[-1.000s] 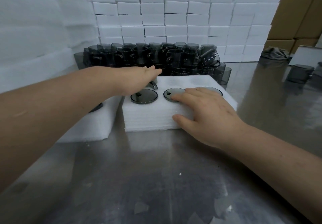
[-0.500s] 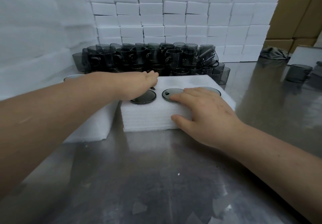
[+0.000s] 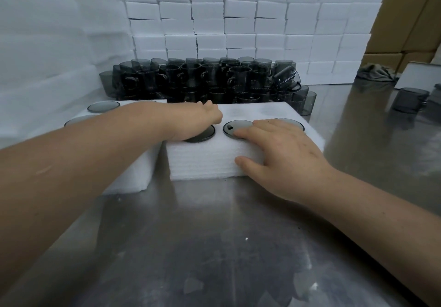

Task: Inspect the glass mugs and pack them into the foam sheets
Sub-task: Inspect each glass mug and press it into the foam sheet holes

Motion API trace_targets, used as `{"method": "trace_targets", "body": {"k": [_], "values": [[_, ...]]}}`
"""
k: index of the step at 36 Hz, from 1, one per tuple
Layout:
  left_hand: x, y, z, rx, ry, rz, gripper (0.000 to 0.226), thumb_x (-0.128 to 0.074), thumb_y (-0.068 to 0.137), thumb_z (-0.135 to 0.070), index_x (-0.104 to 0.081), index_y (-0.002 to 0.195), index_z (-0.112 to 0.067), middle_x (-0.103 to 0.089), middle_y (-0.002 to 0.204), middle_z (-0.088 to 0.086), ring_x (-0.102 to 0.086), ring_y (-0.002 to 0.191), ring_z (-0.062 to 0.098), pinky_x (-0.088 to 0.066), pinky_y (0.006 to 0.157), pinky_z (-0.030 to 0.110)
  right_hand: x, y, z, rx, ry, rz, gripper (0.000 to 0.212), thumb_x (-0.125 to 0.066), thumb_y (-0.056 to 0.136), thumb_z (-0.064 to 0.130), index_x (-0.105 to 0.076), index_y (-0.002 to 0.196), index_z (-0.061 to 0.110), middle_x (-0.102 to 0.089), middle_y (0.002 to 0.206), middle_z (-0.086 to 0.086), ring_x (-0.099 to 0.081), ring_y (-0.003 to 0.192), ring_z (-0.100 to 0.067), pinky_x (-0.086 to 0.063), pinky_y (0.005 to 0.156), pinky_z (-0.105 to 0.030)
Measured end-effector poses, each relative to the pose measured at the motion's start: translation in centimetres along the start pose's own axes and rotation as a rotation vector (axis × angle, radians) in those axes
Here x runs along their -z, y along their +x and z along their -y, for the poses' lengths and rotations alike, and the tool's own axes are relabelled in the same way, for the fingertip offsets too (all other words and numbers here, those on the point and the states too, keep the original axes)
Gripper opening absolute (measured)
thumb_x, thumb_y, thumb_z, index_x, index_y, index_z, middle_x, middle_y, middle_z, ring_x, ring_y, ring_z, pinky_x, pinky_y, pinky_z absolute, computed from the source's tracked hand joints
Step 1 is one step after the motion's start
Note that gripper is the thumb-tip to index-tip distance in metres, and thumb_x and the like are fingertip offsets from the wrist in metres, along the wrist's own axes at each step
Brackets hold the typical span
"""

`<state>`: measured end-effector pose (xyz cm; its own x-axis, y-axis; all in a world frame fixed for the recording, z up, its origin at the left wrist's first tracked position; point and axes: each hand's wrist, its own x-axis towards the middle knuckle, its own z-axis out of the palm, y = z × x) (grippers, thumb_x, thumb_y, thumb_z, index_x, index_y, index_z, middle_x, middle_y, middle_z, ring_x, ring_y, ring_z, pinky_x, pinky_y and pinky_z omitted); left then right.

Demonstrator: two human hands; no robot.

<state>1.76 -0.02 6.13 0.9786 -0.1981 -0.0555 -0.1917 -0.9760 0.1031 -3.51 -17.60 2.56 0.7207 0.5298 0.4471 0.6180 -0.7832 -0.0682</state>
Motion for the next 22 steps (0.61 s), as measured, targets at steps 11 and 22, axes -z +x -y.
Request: {"method": "trace_targets", "body": {"k": [11, 22], "values": [[-2.0, -5.1, -3.3, 0.006, 0.01, -0.463, 0.039, -0.024, 0.093, -0.042, -0.048, 0.091, -0.012, -0.054, 0.095, 0.007, -0.049, 0.105, 0.03, -0.03, 0.076, 0.035, -0.2, 0.0, 0.1, -0.02, 0.003, -0.031, 0.041, -0.052, 0.081, 0.039, -0.058, 0.12, 0.026, -0.056, 0.092, 0.007, -0.05, 0.102, -0.021, -0.031, 0.088, -0.032], [-4.8, -6.1, -2.9, 0.01, 0.149, -0.548, 0.075, -0.004, 0.077, -0.057, -0.052, 0.118, -0.018, -0.056, 0.122, -0.002, -0.047, 0.116, 0.016, -0.031, 0.093, 0.031, -0.2, 0.0, 0.4, -0.051, 0.023, -0.044, 0.044, -0.05, 0.083, 0.041, -0.057, 0.124, 0.027, -0.063, 0.103, 0.005, -0.051, 0.107, -0.02, -0.032, 0.091, -0.032]]}}
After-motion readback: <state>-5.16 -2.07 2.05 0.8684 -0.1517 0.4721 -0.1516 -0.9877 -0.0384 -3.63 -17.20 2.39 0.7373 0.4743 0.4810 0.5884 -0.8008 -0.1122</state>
